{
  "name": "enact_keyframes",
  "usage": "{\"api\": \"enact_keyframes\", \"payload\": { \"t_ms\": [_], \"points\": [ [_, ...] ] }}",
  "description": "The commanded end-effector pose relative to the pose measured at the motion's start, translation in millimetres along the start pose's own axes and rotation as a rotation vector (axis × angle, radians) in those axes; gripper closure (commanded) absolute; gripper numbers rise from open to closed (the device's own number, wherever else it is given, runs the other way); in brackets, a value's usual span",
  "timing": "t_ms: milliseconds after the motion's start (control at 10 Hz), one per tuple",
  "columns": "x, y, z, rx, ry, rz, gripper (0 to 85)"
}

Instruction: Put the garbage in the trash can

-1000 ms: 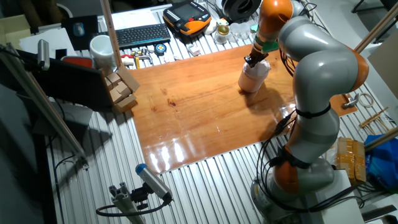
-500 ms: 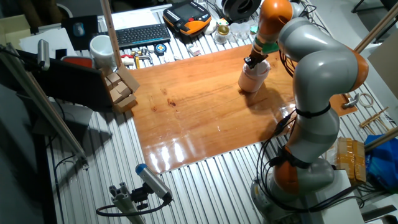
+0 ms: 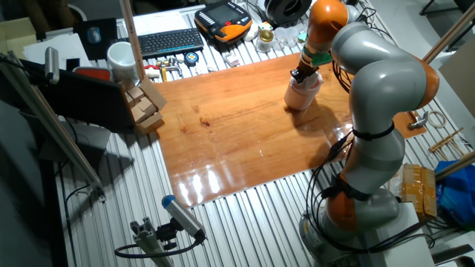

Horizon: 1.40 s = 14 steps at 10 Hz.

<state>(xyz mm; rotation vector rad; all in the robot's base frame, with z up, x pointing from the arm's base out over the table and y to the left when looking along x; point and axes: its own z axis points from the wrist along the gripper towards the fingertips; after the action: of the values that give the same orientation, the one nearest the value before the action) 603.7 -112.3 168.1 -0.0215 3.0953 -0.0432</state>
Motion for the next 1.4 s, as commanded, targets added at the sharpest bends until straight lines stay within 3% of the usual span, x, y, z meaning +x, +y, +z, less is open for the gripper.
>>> {"api": "enact_keyframes", "payload": {
  "t_ms": [0,800,900,1000,1100,1200,1300],
  "points": [
    [0.4,0.0,2.1,-0.002,0.000,0.001,85.0],
    [1.0,4.9,6.6,-0.006,0.006,-0.005,85.0],
    [1.1,5.2,6.3,0.000,0.001,-0.006,68.0],
    [1.3,5.4,6.0,0.009,-0.006,0.002,68.0],
    [1.3,5.4,5.9,0.015,-0.013,0.004,51.0],
    [1.2,5.2,6.0,0.018,-0.019,0.009,51.0],
    [1.2,5.2,6.0,0.025,-0.022,0.008,34.0]
  ]
}}
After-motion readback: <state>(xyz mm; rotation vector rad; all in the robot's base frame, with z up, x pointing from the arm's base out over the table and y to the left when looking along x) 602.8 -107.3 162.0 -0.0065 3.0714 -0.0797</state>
